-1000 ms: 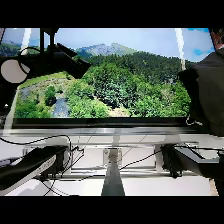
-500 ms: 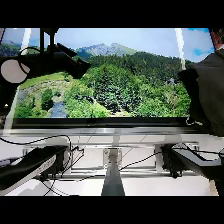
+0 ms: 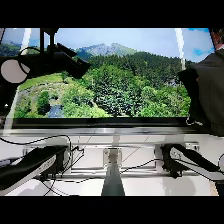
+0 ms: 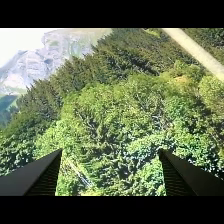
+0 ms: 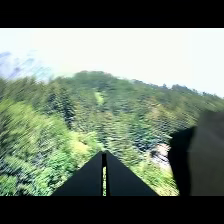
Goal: Fold the clothes and pants, and hang the long-sleeved shirts on hangers.
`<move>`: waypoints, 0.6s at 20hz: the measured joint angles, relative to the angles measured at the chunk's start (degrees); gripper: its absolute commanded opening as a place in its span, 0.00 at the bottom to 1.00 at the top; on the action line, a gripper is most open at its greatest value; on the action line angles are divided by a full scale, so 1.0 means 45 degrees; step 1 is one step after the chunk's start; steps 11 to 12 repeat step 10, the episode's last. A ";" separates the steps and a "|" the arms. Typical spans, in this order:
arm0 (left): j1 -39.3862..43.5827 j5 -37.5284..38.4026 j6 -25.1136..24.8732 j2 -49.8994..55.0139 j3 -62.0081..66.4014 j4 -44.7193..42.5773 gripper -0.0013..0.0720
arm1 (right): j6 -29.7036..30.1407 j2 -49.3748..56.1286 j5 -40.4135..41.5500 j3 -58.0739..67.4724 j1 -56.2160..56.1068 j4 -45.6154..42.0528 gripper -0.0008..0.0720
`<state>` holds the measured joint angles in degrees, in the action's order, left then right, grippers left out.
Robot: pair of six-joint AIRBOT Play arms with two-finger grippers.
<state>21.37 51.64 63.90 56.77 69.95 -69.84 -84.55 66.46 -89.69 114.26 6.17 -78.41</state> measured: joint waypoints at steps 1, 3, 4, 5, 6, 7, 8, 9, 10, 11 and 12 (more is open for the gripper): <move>0.0000 -0.0005 0.0000 0.0000 0.0000 0.0000 0.97 | 0.0063 0.0000 0.0063 0.0000 -0.0884 -0.0335 0.04; 0.0000 0.0000 0.0005 0.0000 0.0000 0.0000 0.97 | 0.0151 0.0000 0.0102 0.0000 -0.2278 -0.0899 0.04; 0.0000 0.0000 0.0005 0.0000 0.0000 0.0000 0.97 | 0.0185 0.0000 0.0107 0.0000 -0.2827 -0.1117 0.04; 0.0000 0.0000 0.0000 0.0000 0.0000 0.0005 0.97 | 0.0214 0.0000 0.0097 0.0000 -0.3230 -0.1302 0.04; 0.0000 0.0000 0.0000 0.0000 0.0000 0.0000 0.97 | 0.0223 0.0000 0.0029 0.0000 -0.3546 -0.1457 0.04; 0.0000 -0.0005 0.0000 0.0000 0.0000 0.0000 0.97 | 0.0223 0.0000 -0.0068 0.0000 -0.3755 -0.1627 0.04; 0.0000 -0.0005 0.0005 0.0000 0.0000 0.0005 0.97 | 0.0228 0.0000 -0.0185 0.0000 -0.3910 -0.1710 0.04; 0.0000 -0.0005 0.0000 0.0000 0.0000 0.0000 0.97 | 0.0238 0.0000 -0.0359 0.0000 -0.4017 -0.1739 0.04; 0.0000 -0.0005 0.0000 0.0000 0.0000 0.0000 0.97 | 0.0243 0.0000 -0.0554 0.0000 -0.4099 -0.1802 0.04; 0.0000 -0.0005 0.0000 0.0000 0.0000 0.0000 0.97 | 0.0243 0.0000 -0.0554 0.0000 -0.4099 -0.1802 0.04; 0.0000 -0.0005 0.0000 0.0000 0.0000 0.0000 0.97 | 0.0243 0.0000 -0.0554 0.0000 -0.4099 -0.1802 0.04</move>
